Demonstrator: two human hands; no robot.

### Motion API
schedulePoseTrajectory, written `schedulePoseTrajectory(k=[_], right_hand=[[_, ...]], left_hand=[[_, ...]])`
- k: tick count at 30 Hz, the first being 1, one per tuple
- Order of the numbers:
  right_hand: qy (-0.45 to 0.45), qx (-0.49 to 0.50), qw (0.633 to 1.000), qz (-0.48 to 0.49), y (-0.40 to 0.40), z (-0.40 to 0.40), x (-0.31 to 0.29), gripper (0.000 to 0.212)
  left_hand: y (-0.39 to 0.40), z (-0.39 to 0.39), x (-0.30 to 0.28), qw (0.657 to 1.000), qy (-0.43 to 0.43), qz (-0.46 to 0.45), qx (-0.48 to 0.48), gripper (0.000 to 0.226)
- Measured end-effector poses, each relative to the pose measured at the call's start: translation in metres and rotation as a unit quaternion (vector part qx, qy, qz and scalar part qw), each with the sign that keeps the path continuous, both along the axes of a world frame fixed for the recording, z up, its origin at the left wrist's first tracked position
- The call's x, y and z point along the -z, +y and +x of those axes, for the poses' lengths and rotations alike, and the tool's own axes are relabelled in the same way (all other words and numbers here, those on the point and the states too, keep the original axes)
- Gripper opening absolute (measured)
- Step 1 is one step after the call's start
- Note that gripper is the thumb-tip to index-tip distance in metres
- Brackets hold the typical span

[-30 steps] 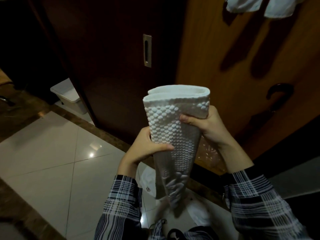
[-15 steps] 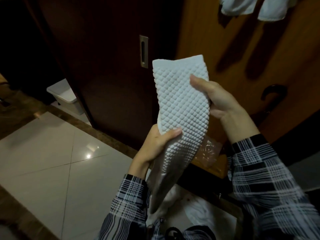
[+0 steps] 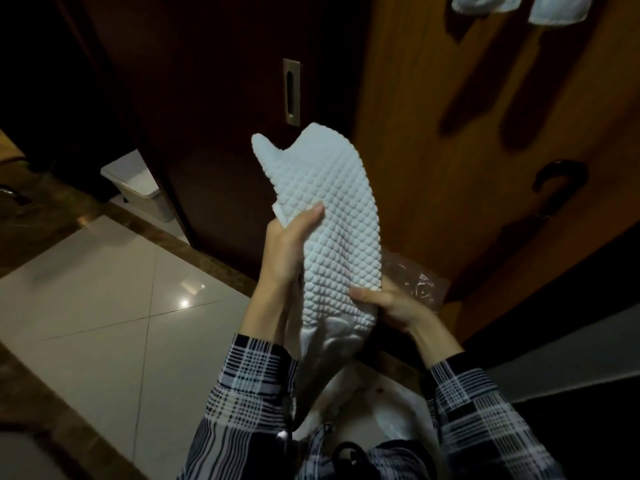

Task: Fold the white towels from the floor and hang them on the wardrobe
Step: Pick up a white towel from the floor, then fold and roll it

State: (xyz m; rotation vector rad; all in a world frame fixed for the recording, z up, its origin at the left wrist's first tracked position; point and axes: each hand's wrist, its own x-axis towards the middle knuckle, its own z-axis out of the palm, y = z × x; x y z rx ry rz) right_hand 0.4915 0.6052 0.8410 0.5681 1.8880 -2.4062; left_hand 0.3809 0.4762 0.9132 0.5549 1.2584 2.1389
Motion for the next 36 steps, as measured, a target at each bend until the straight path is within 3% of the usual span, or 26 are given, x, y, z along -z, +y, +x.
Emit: schedulePoseTrajectory(k=[5, 8, 12, 15, 18, 20, 24, 28, 31, 36], right_hand=[[0.039, 0.016, 0.999, 0.021, -0.001, -0.002, -0.012, 0.059], [0.068, 0.064, 0.995, 0.031, -0.002, -0.005, -0.03, 0.039], [0.077, 0.085, 0.993, -0.026, 0.002, -0.011, -0.062, 0.025], [0.062, 0.084, 0.994, -0.023, 0.008, -0.017, -0.083, 0.031], [0.038, 0.079, 0.995, -0.038, 0.014, -0.023, -0.095, 0.049], [0.025, 0.069, 0.995, -0.062, 0.017, -0.025, -0.103, 0.054], [0.024, 0.062, 0.993, -0.092, 0.026, -0.031, -0.118, 0.044], [0.018, 0.122, 0.987, -0.101, 0.039, -0.038, -0.126, 0.043], [0.027, 0.165, 0.98, -0.11, 0.051, -0.041, -0.124, 0.03], [0.039, 0.135, 0.976, -0.167, 0.048, -0.032, -0.084, 0.076]], left_hand=[[-0.012, -0.01, 0.007, 0.998, -0.014, -0.034, 0.042, 0.046], [-0.021, -0.016, 0.023, 0.991, -0.023, -0.082, 0.103, 0.082], [-0.024, -0.014, 0.05, 0.982, -0.04, -0.106, 0.152, 0.101], [-0.024, -0.014, 0.053, 0.971, 0.03, -0.079, 0.223, 0.1], [-0.019, -0.013, 0.049, 0.965, 0.071, -0.091, 0.234, 0.103], [-0.017, -0.012, 0.051, 0.962, 0.09, -0.091, 0.239, 0.099], [-0.016, -0.012, 0.056, 0.957, 0.118, -0.108, 0.241, 0.076], [-0.018, -0.012, 0.058, 0.953, 0.133, -0.14, 0.232, 0.056], [-0.016, -0.008, 0.053, 0.962, 0.112, -0.139, 0.205, 0.03], [-0.012, 0.0, 0.031, 0.981, 0.088, -0.104, 0.14, 0.02]])
